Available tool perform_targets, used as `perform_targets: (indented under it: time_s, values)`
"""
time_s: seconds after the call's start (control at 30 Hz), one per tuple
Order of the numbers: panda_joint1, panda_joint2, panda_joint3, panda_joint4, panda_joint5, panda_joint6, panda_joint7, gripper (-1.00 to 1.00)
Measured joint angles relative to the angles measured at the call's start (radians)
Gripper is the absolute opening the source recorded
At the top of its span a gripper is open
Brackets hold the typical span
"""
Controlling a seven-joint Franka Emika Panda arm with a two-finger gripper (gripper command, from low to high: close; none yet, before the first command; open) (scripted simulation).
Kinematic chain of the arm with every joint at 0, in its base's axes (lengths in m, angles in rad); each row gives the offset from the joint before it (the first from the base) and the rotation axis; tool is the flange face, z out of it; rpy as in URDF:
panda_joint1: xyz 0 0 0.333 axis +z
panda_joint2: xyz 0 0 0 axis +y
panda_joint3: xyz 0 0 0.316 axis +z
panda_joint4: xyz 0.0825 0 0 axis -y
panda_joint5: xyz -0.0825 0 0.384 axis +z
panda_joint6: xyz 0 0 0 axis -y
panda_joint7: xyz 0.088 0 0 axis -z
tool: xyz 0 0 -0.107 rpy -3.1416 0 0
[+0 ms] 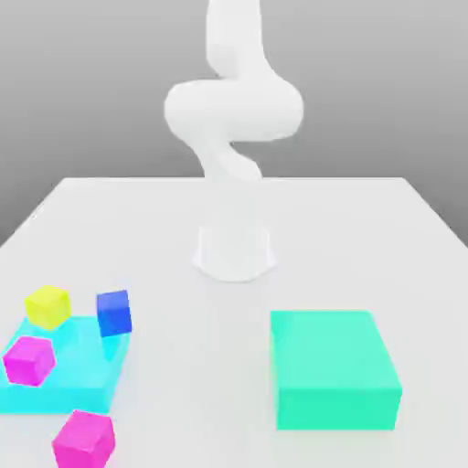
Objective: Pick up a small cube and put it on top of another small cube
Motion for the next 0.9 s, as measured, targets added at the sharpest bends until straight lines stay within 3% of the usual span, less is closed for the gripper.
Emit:
perform_targets:
  time_s: [0.53, 0.9]
  values:
    - [-0.031, 0.586, -0.157, -0.025, 0.090, 0.187, -0.132, 0.00]
    - [-0.124, 0.984, -0.193, -0.043, 0.145, 0.315, -0.217, 0.00]
